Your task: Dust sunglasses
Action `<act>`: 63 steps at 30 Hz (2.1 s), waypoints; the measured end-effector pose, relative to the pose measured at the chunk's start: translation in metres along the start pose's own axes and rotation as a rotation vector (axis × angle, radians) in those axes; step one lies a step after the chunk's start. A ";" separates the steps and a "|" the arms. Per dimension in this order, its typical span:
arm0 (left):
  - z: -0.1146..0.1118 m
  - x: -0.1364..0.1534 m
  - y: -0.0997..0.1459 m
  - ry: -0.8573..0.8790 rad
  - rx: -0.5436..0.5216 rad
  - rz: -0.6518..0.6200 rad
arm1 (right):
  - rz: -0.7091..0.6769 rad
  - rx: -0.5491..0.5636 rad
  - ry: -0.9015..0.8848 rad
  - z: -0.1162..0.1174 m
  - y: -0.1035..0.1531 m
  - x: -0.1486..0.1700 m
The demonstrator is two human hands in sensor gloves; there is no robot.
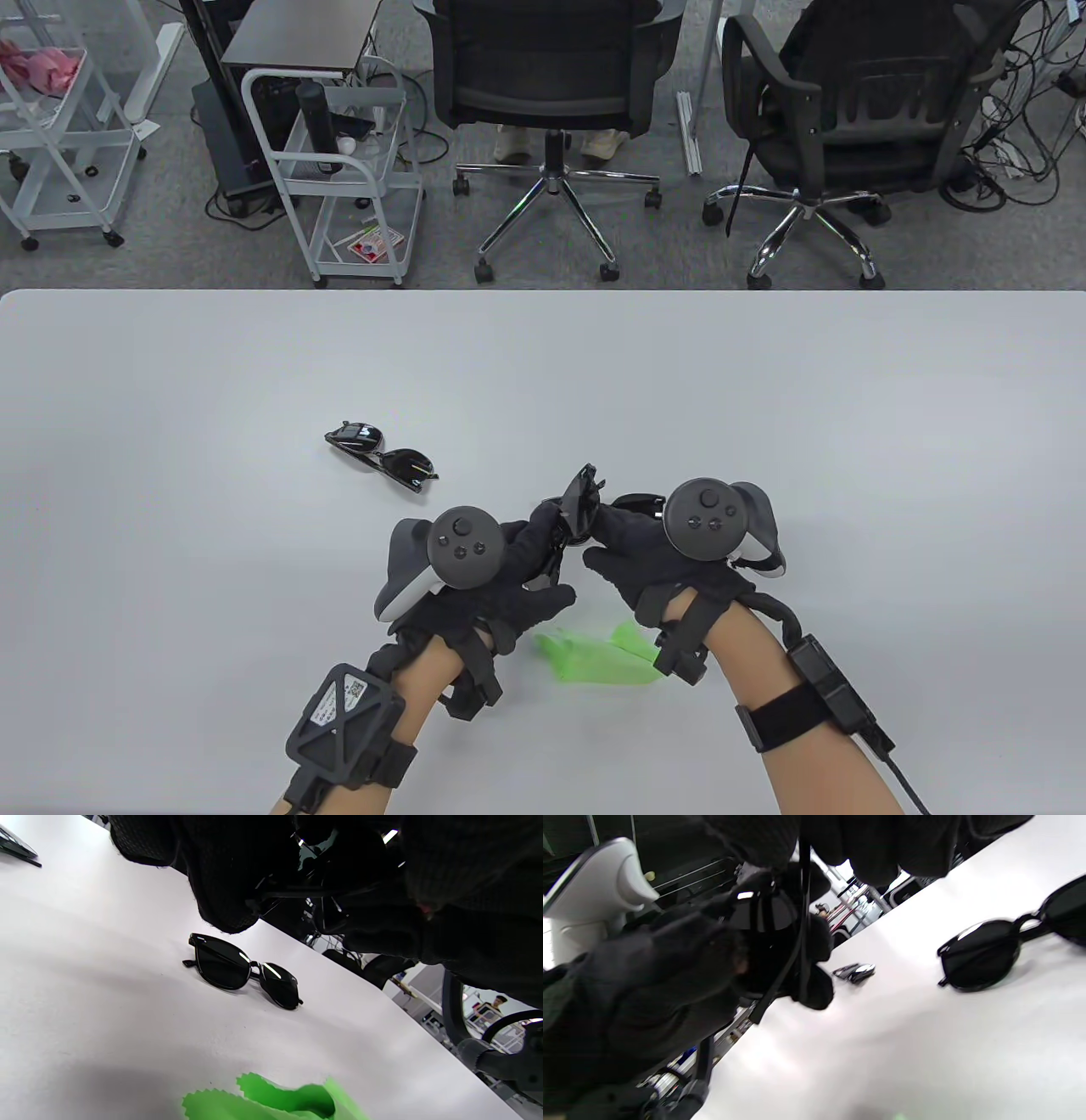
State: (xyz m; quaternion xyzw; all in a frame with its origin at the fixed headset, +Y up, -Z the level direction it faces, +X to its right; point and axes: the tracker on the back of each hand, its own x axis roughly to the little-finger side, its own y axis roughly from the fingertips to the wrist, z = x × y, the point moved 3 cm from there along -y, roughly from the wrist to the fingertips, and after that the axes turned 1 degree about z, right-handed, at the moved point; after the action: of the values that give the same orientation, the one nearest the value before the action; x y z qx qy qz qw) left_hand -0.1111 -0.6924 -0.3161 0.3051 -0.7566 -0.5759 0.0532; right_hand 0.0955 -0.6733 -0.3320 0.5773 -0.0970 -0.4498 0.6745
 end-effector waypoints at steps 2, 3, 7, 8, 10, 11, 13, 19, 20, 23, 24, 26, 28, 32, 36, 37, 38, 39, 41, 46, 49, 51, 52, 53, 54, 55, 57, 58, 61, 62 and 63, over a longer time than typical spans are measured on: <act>0.002 0.004 0.000 -0.029 -0.015 0.023 | 0.037 0.119 0.037 -0.016 0.005 0.002; 0.002 0.006 0.000 -0.051 -0.023 0.031 | 0.052 0.204 0.058 -0.026 0.009 0.003; 0.006 0.009 0.000 -0.233 -0.074 0.062 | 0.054 0.378 0.051 -0.049 0.021 0.007; 0.006 0.006 0.001 -0.296 -0.092 0.062 | 0.040 0.366 0.048 -0.048 0.021 0.006; 0.006 0.000 0.002 -0.390 -0.126 0.051 | -0.007 0.304 0.080 -0.038 0.017 0.001; 0.005 -0.006 0.003 -0.438 -0.154 0.039 | -0.032 0.258 0.138 -0.030 0.014 -0.005; 0.004 -0.016 0.005 -0.501 -0.205 0.014 | -0.089 0.200 0.284 -0.014 0.009 -0.018; 0.001 -0.042 0.015 -0.595 -0.318 -0.083 | -0.214 0.214 0.728 0.018 0.010 -0.055; 0.001 -0.044 0.016 -0.603 -0.325 -0.091 | -0.227 0.224 0.746 0.019 0.011 -0.057; -0.002 -0.048 0.016 -0.602 -0.321 -0.109 | -0.193 0.243 0.716 0.020 0.010 -0.058; -0.004 -0.048 0.015 -0.595 -0.315 -0.107 | -0.165 0.258 0.685 0.017 0.009 -0.056; -0.004 -0.047 0.013 -0.587 -0.309 -0.101 | -0.125 0.271 0.638 0.015 0.008 -0.051; -0.004 -0.045 0.012 -0.574 -0.313 -0.090 | -0.102 0.275 0.620 0.012 0.007 -0.047; 0.006 -0.026 0.009 -0.571 -0.319 -0.008 | -0.053 0.300 0.702 -0.011 0.008 -0.027; 0.023 0.011 0.007 -0.503 -0.315 0.138 | 0.145 0.364 0.740 -0.054 0.019 0.033; 0.026 0.018 0.007 -0.482 -0.316 0.161 | 0.202 0.365 0.729 -0.061 0.023 0.051; 0.029 0.025 0.006 -0.456 -0.313 0.188 | 0.252 0.367 0.716 -0.066 0.027 0.065; 0.031 0.032 0.006 -0.435 -0.308 0.210 | 0.313 0.369 0.697 -0.070 0.031 0.084; 0.034 0.039 0.006 -0.417 -0.309 0.230 | 0.385 0.357 0.684 -0.072 0.036 0.106; 0.032 0.047 0.002 -0.413 -0.284 0.254 | 0.468 0.300 0.704 -0.064 0.030 0.133; 0.031 0.048 0.001 -0.417 -0.279 0.258 | 0.498 0.259 0.716 -0.056 0.024 0.141; 0.032 0.049 0.001 -0.414 -0.278 0.262 | 0.506 0.234 0.729 -0.053 0.022 0.144; 0.032 0.050 0.001 -0.410 -0.276 0.265 | 0.511 0.225 0.732 -0.051 0.021 0.145; 0.032 0.051 0.001 -0.409 -0.275 0.269 | 0.515 0.218 0.729 -0.051 0.021 0.146; 0.032 0.053 0.001 -0.408 -0.272 0.272 | 0.517 0.217 0.727 -0.050 0.021 0.146; 0.032 0.054 0.001 -0.408 -0.267 0.277 | 0.518 0.219 0.721 -0.051 0.022 0.146; 0.031 0.055 0.001 -0.409 -0.261 0.284 | 0.519 0.206 0.709 -0.050 0.022 0.146; 0.031 0.056 0.001 -0.410 -0.259 0.286 | 0.518 0.197 0.705 -0.051 0.022 0.145; 0.030 0.058 0.000 -0.417 -0.252 0.297 | 0.488 0.201 0.663 -0.057 0.025 0.134; 0.031 0.058 0.000 -0.422 -0.249 0.302 | 0.471 0.217 0.646 -0.061 0.027 0.125; 0.031 0.059 -0.001 -0.425 -0.248 0.305 | 0.458 0.226 0.625 -0.064 0.028 0.118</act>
State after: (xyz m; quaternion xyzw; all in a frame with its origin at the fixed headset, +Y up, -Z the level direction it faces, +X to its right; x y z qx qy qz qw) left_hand -0.1718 -0.6974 -0.3428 0.0513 -0.7116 -0.7005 0.0163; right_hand 0.2192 -0.7158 -0.3733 0.7201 -0.0624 -0.0772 0.6868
